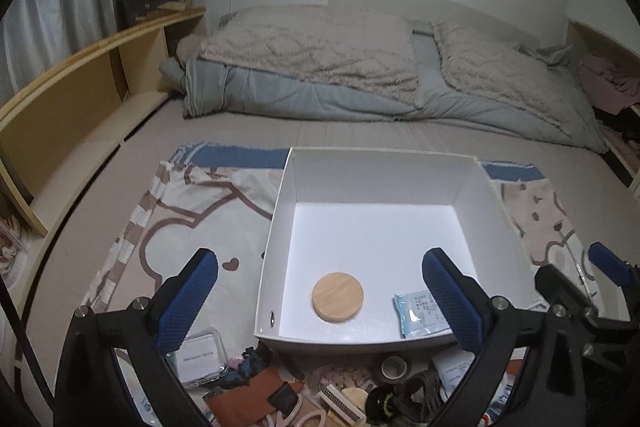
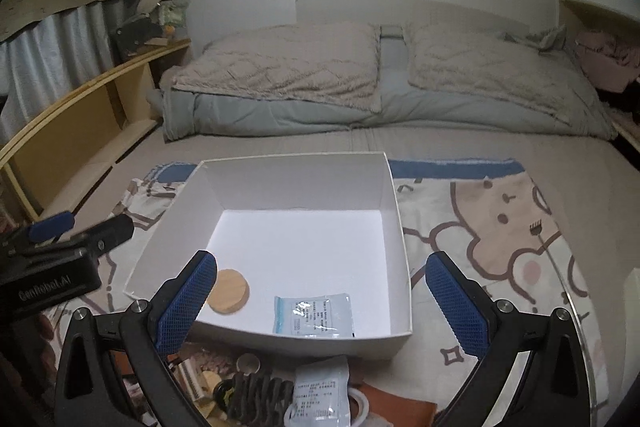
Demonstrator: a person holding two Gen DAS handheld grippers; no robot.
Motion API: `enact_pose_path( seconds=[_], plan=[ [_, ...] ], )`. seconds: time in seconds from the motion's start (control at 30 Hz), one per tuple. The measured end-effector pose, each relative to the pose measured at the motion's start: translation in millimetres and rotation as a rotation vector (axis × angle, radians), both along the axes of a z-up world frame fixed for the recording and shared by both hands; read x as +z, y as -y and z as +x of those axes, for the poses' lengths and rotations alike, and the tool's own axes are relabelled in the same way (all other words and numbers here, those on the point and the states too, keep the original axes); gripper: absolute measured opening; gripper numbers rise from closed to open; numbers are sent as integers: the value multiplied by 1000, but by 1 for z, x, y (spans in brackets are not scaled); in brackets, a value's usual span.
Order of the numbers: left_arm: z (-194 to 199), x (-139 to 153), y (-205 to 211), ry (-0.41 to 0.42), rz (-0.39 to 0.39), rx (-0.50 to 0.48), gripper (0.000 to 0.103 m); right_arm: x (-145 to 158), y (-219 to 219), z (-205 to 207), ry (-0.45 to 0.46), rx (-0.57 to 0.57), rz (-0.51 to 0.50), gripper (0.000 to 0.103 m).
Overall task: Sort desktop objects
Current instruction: 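Raise both open tools out of the box and back toward the bed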
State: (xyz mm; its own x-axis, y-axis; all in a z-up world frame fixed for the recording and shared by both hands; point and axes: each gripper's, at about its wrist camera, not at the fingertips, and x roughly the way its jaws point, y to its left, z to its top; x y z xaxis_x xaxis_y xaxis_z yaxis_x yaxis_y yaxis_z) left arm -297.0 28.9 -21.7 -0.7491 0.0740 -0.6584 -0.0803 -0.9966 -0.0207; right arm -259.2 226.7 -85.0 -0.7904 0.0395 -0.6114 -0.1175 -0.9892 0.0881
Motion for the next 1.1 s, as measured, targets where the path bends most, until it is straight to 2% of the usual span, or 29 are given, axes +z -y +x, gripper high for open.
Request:
enact_pose_path(
  seconds=[0.23, 0.47, 0.7, 1.1],
  plan=[
    [33, 29, 4, -64, -4, -20, 103, 23, 11, 31, -46, 12, 85, 103],
    [70, 50, 12, -118, -43, -50, 103, 40, 20, 63, -101, 50, 170, 103],
    [105, 64, 26, -153, -36, -72, 103, 61, 12, 95, -153, 26, 92, 103],
    [157, 69, 59, -216, 5, -76, 103, 69, 13, 159, -191, 43, 90, 103]
  ],
)
